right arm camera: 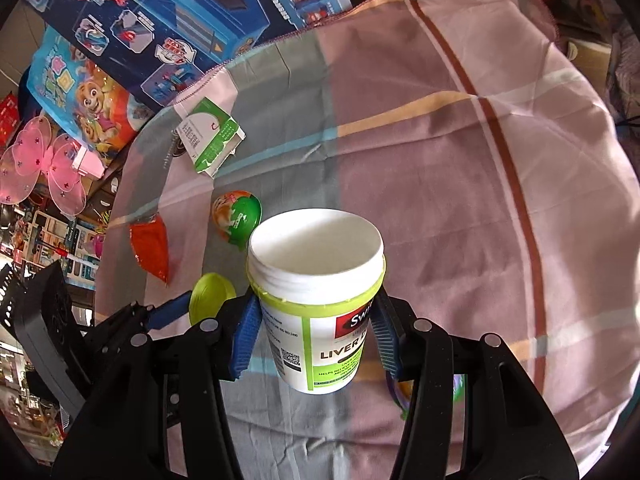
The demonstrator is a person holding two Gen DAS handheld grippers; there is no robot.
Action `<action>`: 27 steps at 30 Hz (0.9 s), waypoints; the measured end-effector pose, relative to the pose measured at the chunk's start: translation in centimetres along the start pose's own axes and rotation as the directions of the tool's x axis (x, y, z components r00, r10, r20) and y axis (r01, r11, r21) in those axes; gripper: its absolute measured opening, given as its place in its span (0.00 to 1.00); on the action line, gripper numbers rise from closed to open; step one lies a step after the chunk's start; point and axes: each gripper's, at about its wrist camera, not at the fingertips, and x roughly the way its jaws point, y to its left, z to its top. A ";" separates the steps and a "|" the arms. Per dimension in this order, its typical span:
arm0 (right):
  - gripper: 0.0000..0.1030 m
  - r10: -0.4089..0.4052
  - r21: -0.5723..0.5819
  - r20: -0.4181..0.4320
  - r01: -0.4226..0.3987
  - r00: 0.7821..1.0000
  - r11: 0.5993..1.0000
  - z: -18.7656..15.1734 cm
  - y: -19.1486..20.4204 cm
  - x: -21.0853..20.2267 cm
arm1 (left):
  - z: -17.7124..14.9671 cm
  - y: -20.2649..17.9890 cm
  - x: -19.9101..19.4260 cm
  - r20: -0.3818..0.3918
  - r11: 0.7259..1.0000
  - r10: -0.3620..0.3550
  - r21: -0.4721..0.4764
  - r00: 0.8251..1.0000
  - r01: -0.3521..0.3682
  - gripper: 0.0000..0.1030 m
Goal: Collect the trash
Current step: 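Grasp the green lid with the left gripper while the right holds the jar, then carry the lid and jar over the teal bin and open the left gripper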
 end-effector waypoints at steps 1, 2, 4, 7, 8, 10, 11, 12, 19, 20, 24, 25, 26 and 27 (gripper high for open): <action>0.47 -0.002 0.005 0.003 0.002 1.000 1.000 -0.3 -0.2 -0.4 | -0.3 -0.3 -0.2 0.000 1.000 -0.001 0.001 1.000 0.001 0.54; 0.47 -0.003 0.013 0.008 0.003 1.000 1.000 -0.6 -0.5 -0.9 | -0.5 -0.7 -0.5 -0.002 1.000 -0.005 -0.001 1.000 0.005 0.54; 0.47 -0.007 0.031 0.019 0.006 1.000 0.999 -1.3 -1.2 -2.0 | -0.9 -1.4 -0.9 -0.003 1.000 -0.017 -0.001 1.000 0.017 0.54; 0.47 -0.021 0.055 0.030 0.019 0.999 0.998 -2.3 -2.5 -3.6 | -1.2 -2.9 -1.6 0.004 1.000 -0.017 0.017 1.000 0.017 0.54; 0.47 -0.027 0.063 0.035 0.025 0.999 0.998 -2.7 -3.0 -4.3 | -1.2 -3.3 -1.9 0.006 0.999 -0.024 0.022 1.000 0.024 0.54; 0.47 -0.036 0.077 0.048 0.032 0.998 0.997 -3.5 -4.0 -5.5 | -1.2 -4.6 -2.4 0.014 0.999 -0.036 0.037 0.999 0.036 0.54; 0.47 -0.039 0.083 0.054 0.034 0.998 0.996 -3.8 -4.4 -6.1 | -1.2 -5.2 -2.7 0.018 0.998 -0.041 0.046 0.999 0.040 0.54; 0.47 -0.043 0.094 0.067 0.036 0.997 0.995 -4.4 -5.1 -7.1 | -1.1 -6.2 -3.1 0.025 0.997 -0.049 0.057 0.998 0.048 0.54; 0.47 -0.065 0.161 0.127 0.044 0.990 0.986 -7.2 -9.6 -12.0 | -0.7 -12.7 -4.2 0.044 0.984 -0.104 0.149 0.994 0.096 0.55; 0.47 -0.068 0.168 0.134 0.045 0.989 0.985 -7.4 -10.2 -12.5 | -0.6 -13.7 -4.2 0.044 0.981 -0.109 0.164 0.993 0.101 0.55; 0.47 -0.084 0.212 0.161 0.049 0.983 0.976 -9.0 -13.4 -14.9 | -0.3 -18.0 -3.9 0.032 0.967 -0.134 0.223 0.990 0.124 0.55; 0.47 -0.090 0.226 0.170 0.050 0.981 0.973 -9.5 -14.5 -15.6 | -0.3 -18.8 -3.7 0.027 0.964 -0.138 0.233 0.990 0.128 0.55; 0.47 -0.093 0.234 0.174 0.051 0.980 0.971 -9.7 -15.0 -16.0 | -0.3 -19.8 -3.5 0.020 0.960 -0.144 0.246 0.989 0.135 0.55; 0.47 -0.099 0.248 0.182 0.052 0.978 0.967 -10.2 -16.1 -16.7 | -0.3 -20.8 -3.3 0.013 0.955 -0.149 0.260 0.989 0.141 0.55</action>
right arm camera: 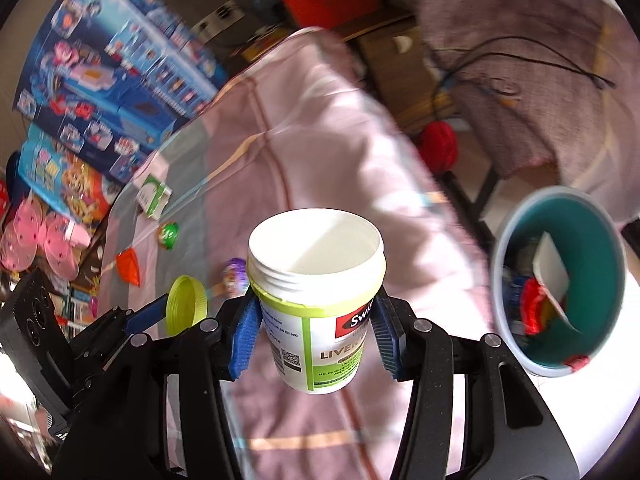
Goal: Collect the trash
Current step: 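Carry the lid and jar over the teal bin and open the left gripper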
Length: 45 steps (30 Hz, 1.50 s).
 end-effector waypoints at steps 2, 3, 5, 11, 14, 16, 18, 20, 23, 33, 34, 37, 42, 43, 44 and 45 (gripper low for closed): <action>0.47 -0.009 0.032 0.020 0.008 1.000 0.999 -0.1 -2.3 -1.3 | 0.4 -1.8 0.8 -0.013 1.000 -0.015 0.027 1.000 0.015 0.55; 0.47 -0.013 0.043 0.026 0.012 1.000 0.999 -0.1 -3.2 -1.8 | 0.7 -3.0 1.3 -0.022 0.999 -0.024 0.042 0.999 0.025 0.55; 0.47 -0.023 0.075 0.043 0.019 0.999 0.997 -0.3 -5.6 -3.0 | 1.0 -4.6 2.0 -0.034 0.997 -0.035 0.064 0.999 0.037 0.55; 0.47 -0.058 0.175 0.091 0.042 0.994 0.984 -1.1 -12.3 -6.0 | 2.2 -10.0 4.6 -0.083 0.987 -0.071 0.135 0.994 0.082 0.55; 0.47 -0.076 0.233 0.108 0.049 0.991 0.971 -1.8 -15.7 -7.4 | 2.6 -12.5 5.8 -0.106 0.980 -0.086 0.168 0.991 0.103 0.55; 0.47 -0.088 0.268 0.116 0.054 0.989 0.962 -2.4 -18.0 -8.2 | 2.8 -14.4 6.7 -0.124 0.974 -0.093 0.195 0.988 0.116 0.55; 0.47 -0.097 0.296 0.121 0.057 0.988 0.953 -2.8 -19.8 -8.7 | 3.0 -15.7 7.4 -0.140 0.969 -0.096 0.213 0.985 0.124 0.55; 0.47 -0.104 0.321 0.123 0.060 0.987 0.945 -3.3 -21.4 -9.1 | 3.1 -17.1 8.3 -0.156 0.964 -0.095 0.234 0.983 0.130 0.55; 0.47 -0.112 0.350 0.115 0.065 0.987 0.935 -3.9 -23.0 -9.1 | 3.3 -18.8 9.9 -0.182 0.956 -0.098 0.257 0.978 0.144 0.55; 0.47 -0.135 0.398 0.084 0.091 0.987 0.913 -4.3 -26.6 -8.5 | 4.1 -22.9 15.2 -0.255 0.939 -0.120 0.285 0.959 0.193 0.55; 0.47 -0.139 0.400 0.079 0.096 0.987 0.911 -4.3 -26.8 -8.4 | 4.1 -23.3 15.8 -0.263 0.937 -0.124 0.286 0.957 0.200 0.55; 0.47 -0.142 0.406 0.068 0.103 0.988 0.908 -4.2 -27.3 -8.1 | 4.1 -24.0 17.4 -0.283 0.937 -0.126 0.281 0.951 0.208 0.57; 0.47 -0.148 0.404 0.052 0.115 0.988 0.908 -3.9 -27.4 -7.5 | 3.8 -23.2 18.6 -0.315 0.950 -0.125 0.236 0.941 0.205 0.68; 0.47 -0.148 0.403 0.049 0.115 0.988 0.908 -3.9 -27.5 -7.3 | 3.8 -22.8 18.5 -0.313 0.952 -0.125 0.230 0.942 0.203 0.69; 0.47 -0.147 0.403 0.047 0.115 0.988 0.908 -3.8 -27.5 -7.2 | 3.8 -22.4 18.4 -0.308 0.955 -0.122 0.224 0.943 0.197 0.70; 0.47 -0.146 0.403 0.045 0.116 0.988 0.908 -3.7 -27.4 -7.0 | 3.9 -21.9 18.2 -0.304 0.958 -0.120 0.216 0.945 0.191 0.71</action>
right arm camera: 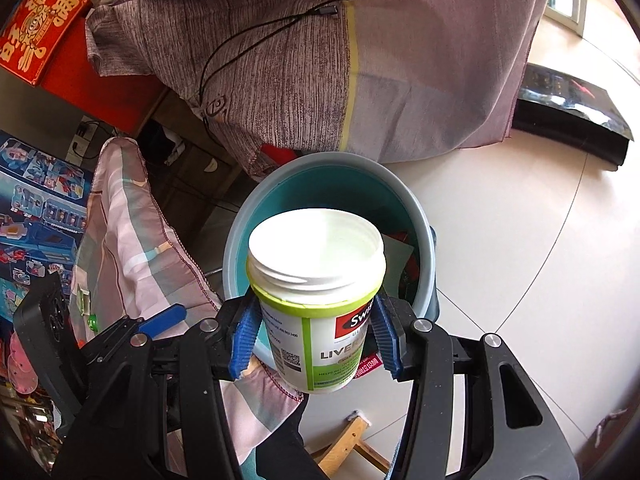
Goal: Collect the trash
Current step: 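Carry the lid and jar over the teal bin and open the left gripper, then open the right gripper to drop the white jar into the bin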
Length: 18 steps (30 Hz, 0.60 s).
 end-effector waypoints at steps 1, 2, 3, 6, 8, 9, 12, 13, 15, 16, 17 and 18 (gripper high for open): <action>0.47 0.000 -0.001 -0.002 0.000 1.000 1.000 0.0 0.1 0.1 | -0.1 0.3 -0.2 0.004 1.000 0.001 -0.009 1.000 -0.001 0.74; 0.47 0.001 -0.002 -0.004 -0.001 1.000 1.000 0.0 0.2 0.3 | -0.2 0.7 -0.5 0.009 1.000 0.001 -0.022 1.000 -0.001 0.76; 0.47 0.000 -0.004 -0.008 0.000 1.000 1.000 0.0 0.4 0.5 | -0.3 1.1 -0.8 0.015 0.999 0.001 -0.034 1.000 -0.001 0.80; 0.47 -0.005 -0.014 -0.031 0.005 0.999 1.000 -0.1 0.9 1.4 | -0.8 2.0 -1.9 0.037 0.998 0.006 -0.061 0.999 -0.004 0.83; 0.52 0.001 -0.015 -0.059 -0.002 0.998 1.000 -0.3 1.2 2.2 | -1.0 2.6 -2.4 0.046 0.997 0.006 -0.074 0.999 -0.002 0.85; 0.56 0.007 -0.013 -0.068 -0.008 0.998 1.000 -0.3 1.3 2.4 | -1.2 2.8 -2.6 0.049 0.997 0.004 -0.079 0.999 -0.001 0.86; 0.67 0.003 -0.022 -0.081 -0.005 0.997 1.000 -0.5 1.8 2.7 | -1.4 3.2 -3.0 0.055 0.996 0.008 -0.091 0.998 -0.003 0.87; 0.71 -0.005 -0.027 -0.078 0.003 0.997 1.000 -0.6 1.9 2.7 | -1.6 3.3 -3.2 0.057 0.995 0.005 -0.098 0.998 0.000 0.87; 0.75 -0.012 -0.021 -0.076 0.011 0.997 1.000 -0.7 2.0 2.5 | -1.9 3.5 -3.3 0.055 0.994 -0.005 -0.107 0.999 0.011 0.88; 0.75 -0.015 -0.014 -0.076 0.014 0.997 1.000 -0.7 1.9 2.4 | -2.1 3.5 -3.4 0.053 0.994 -0.009 -0.110 0.999 0.015 0.88; 0.75 -0.021 -0.010 -0.076 0.021 0.997 1.000 -0.8 1.9 2.3 | -2.3 3.5 -3.5 0.054 0.994 -0.010 -0.110 0.999 0.016 0.88; 0.77 -0.032 -0.007 -0.079 0.032 0.996 0.999 -1.0 1.8 2.3 | -2.5 3.5 -3.5 0.055 0.994 -0.010 -0.110 0.998 0.016 0.88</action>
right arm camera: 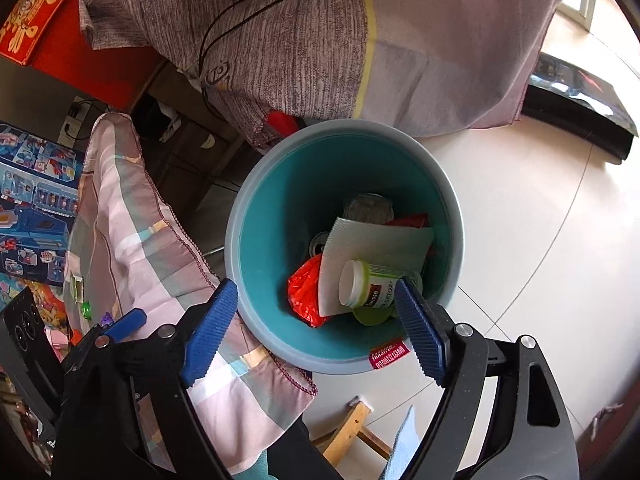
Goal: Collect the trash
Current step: 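Open the right gripper to drop the white jar into the bin, then move both grippers back over the sheet toward the two candy eggs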
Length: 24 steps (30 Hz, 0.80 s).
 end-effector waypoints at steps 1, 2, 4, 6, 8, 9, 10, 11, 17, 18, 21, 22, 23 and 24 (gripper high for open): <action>0.80 -0.007 0.004 -0.004 0.007 1.000 1.000 -0.1 -0.1 0.0 | -0.2 0.0 -0.2 0.002 1.000 0.000 0.001 1.000 0.000 0.88; 0.80 -0.012 0.013 -0.008 0.012 1.000 1.000 -0.4 -0.2 -0.1 | -0.4 0.0 -0.4 0.004 1.000 0.000 0.000 1.000 0.000 0.88; 0.81 -0.017 0.021 -0.011 0.017 1.000 1.000 -0.7 -0.3 -0.2 | -0.9 0.2 -0.9 0.005 1.000 -0.004 -0.001 1.000 0.004 0.90; 0.81 -0.025 0.031 -0.014 0.026 1.000 0.999 -1.1 -0.3 -0.3 | -1.3 0.4 -1.3 0.011 1.000 -0.003 -0.001 1.000 0.003 0.90; 0.82 -0.028 0.038 -0.015 0.029 0.999 0.999 -1.5 -0.2 -0.5 | -1.9 0.6 -1.9 0.016 1.000 0.001 -0.002 1.000 -0.001 0.91; 0.82 -0.031 0.037 -0.016 0.031 0.999 0.999 -1.7 0.0 -0.6 | -2.2 0.8 -2.2 0.018 1.000 0.004 -0.005 1.000 -0.004 0.91; 0.82 -0.031 0.034 -0.017 0.032 0.999 0.999 -2.0 0.2 -0.6 | -2.4 1.0 -2.4 0.020 1.000 0.005 -0.009 1.000 -0.005 0.91; 0.82 -0.031 0.031 -0.018 0.032 0.999 0.999 -2.1 0.5 -0.7 | -2.7 1.3 -2.7 0.024 1.000 0.006 -0.016 1.000 -0.006 0.91; 0.82 -0.031 -0.021 -0.014 0.030 0.999 0.999 -3.4 3.5 -1.3 | -4.1 3.1 -4.6 0.050 0.998 0.008 -0.059 0.999 -0.005 0.92; 0.82 -0.031 -0.029 -0.015 0.030 0.999 0.999 -3.6 4.0 -1.4 | -4.4 3.4 -4.9 0.055 0.998 0.010 -0.065 0.998 -0.006 0.92; 0.82 -0.033 -0.065 -0.016 0.032 0.999 0.997 -4.1 6.0 -1.6 | -5.5 4.8 -6.3 0.076 0.996 0.018 -0.094 0.997 -0.011 0.92; 0.82 -0.035 -0.080 -0.016 0.034 0.999 0.996 -4.4 6.8 -1.6 | -5.8 5.3 -6.7 0.084 0.994 0.021 -0.104 0.996 -0.013 0.92; 0.82 -0.036 -0.091 -0.017 0.034 0.999 0.995 -4.5 7.3 -1.6 | -6.2 5.7 -7.1 0.089 0.994 0.023 -0.113 0.996 -0.013 0.92; 0.82 -0.037 -0.108 -0.018 0.035 0.999 0.994 -4.7 8.2 -1.6 | -6.5 6.2 -7.5 0.096 0.992 0.026 -0.123 0.995 -0.014 0.92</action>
